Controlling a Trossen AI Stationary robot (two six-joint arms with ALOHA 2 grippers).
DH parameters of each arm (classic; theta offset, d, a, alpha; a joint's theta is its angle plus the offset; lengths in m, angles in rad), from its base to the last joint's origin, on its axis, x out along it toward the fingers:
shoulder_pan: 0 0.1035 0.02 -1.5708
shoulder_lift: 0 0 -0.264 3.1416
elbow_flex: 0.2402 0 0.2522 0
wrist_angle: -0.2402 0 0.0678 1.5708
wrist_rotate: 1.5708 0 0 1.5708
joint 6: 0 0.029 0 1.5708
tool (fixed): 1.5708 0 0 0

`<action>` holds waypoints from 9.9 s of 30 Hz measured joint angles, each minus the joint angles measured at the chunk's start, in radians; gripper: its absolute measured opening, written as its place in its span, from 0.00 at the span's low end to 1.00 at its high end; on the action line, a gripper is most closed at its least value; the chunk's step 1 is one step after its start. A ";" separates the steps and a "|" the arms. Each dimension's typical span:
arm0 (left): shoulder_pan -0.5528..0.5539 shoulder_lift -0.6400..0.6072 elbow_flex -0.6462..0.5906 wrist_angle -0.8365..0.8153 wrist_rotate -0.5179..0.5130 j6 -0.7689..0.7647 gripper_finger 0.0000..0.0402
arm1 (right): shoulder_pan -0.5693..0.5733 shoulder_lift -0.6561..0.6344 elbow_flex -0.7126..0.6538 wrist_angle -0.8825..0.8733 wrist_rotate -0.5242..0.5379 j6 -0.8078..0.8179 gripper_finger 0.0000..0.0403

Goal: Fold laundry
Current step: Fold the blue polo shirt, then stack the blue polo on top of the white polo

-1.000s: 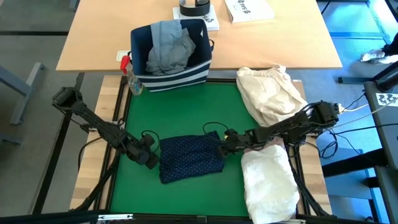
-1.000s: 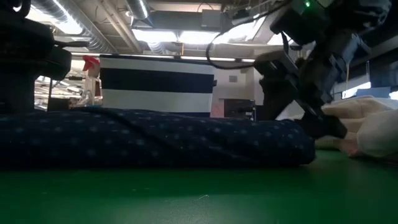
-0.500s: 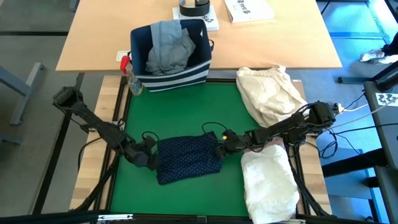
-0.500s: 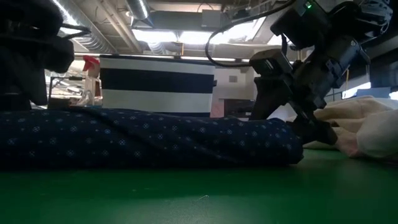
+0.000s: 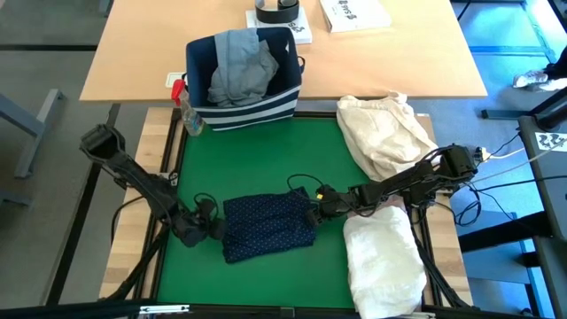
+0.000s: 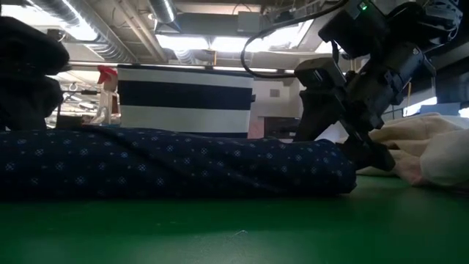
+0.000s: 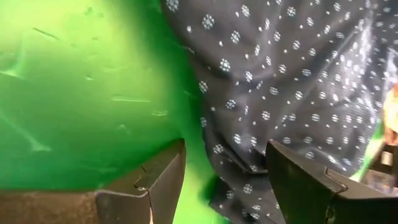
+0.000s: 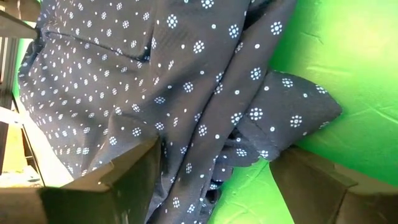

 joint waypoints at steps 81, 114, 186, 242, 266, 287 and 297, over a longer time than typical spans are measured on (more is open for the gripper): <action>0.189 -0.115 0.008 0.281 0.193 0.752 0.04 | 0.208 0.002 0.359 -0.276 0.293 -0.088 0.04; 0.330 -0.272 0.202 -0.136 0.391 1.078 0.04 | 0.357 0.031 0.653 -0.733 0.466 0.166 0.04; 0.363 0.101 0.146 0.366 0.313 0.996 0.47 | 0.335 0.151 0.244 -0.159 0.296 0.430 0.76; 0.414 0.456 0.144 0.570 0.435 1.195 0.47 | 0.260 0.134 0.240 0.078 0.211 0.180 0.76; 0.435 0.456 0.144 0.574 0.472 1.197 0.47 | 0.248 0.161 0.241 0.227 0.241 0.105 0.76; 0.435 0.456 0.144 0.574 0.471 1.198 0.47 | 0.248 0.294 0.244 0.299 0.270 0.196 0.59; 0.444 0.286 0.138 0.491 0.554 1.141 0.47 | 0.249 0.294 0.244 0.248 0.303 0.182 0.10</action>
